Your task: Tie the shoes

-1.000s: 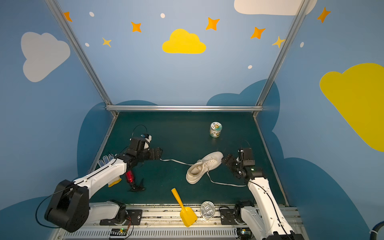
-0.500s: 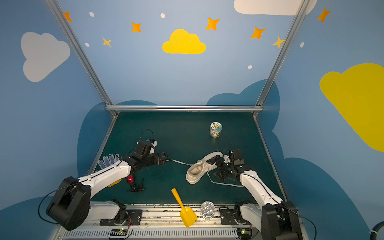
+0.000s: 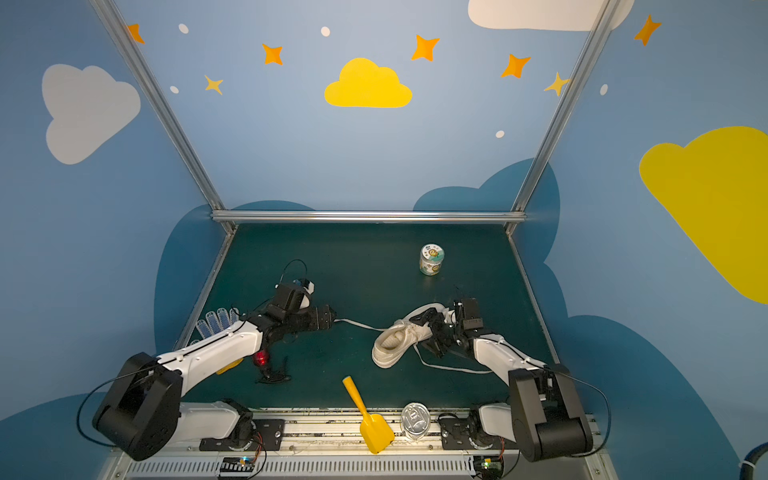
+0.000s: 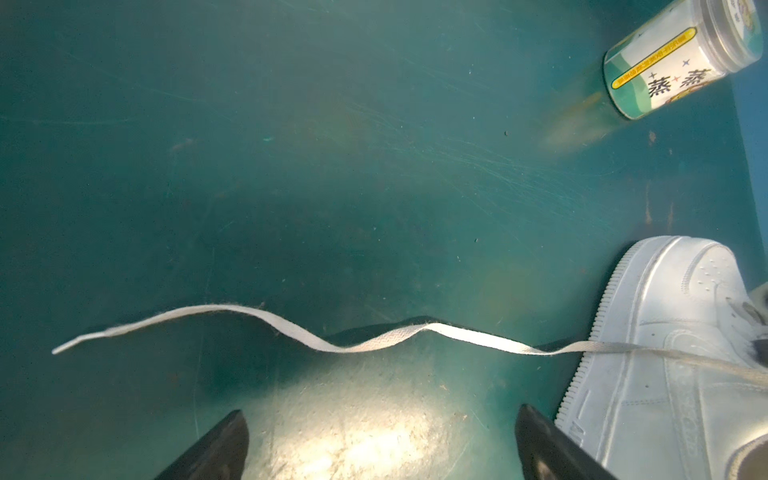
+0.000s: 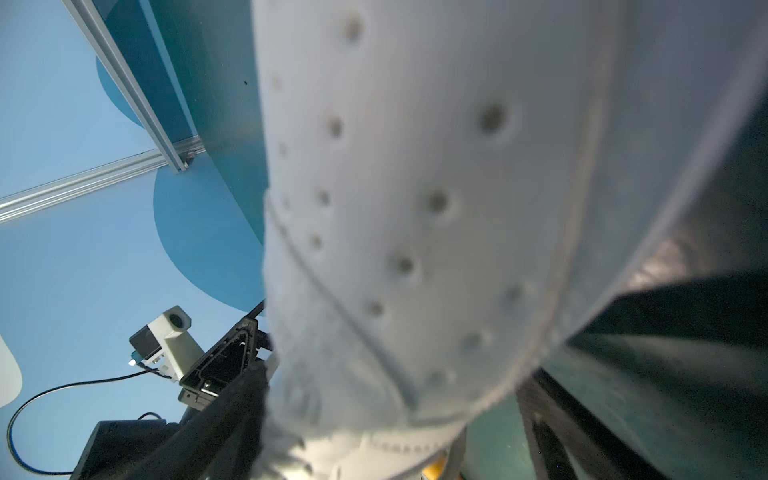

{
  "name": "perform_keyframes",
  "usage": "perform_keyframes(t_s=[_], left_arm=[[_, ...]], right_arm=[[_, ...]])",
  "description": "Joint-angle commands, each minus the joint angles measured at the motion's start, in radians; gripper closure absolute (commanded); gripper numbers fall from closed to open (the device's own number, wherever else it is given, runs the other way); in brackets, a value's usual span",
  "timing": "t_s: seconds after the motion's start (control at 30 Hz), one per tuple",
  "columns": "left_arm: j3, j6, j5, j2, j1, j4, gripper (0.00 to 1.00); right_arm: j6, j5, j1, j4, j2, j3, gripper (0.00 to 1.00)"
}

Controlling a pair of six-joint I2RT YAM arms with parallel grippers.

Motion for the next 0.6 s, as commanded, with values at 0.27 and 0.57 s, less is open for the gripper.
perform_keyframes(t_s=[0.27, 0.57], left_arm=[[0.101, 0.064, -0.055, 0.033, -0.045, -0.087, 0.01], [0.085, 0.062, -0.072, 0.001, -0.046, -0.111, 0.01]], right_arm=[[-0.085, -0.183, 0.049, 0.138, 0.257, 0.154, 0.08], [-0.005, -0.196, 0.124, 0.251, 0.383, 0.256, 0.08]])
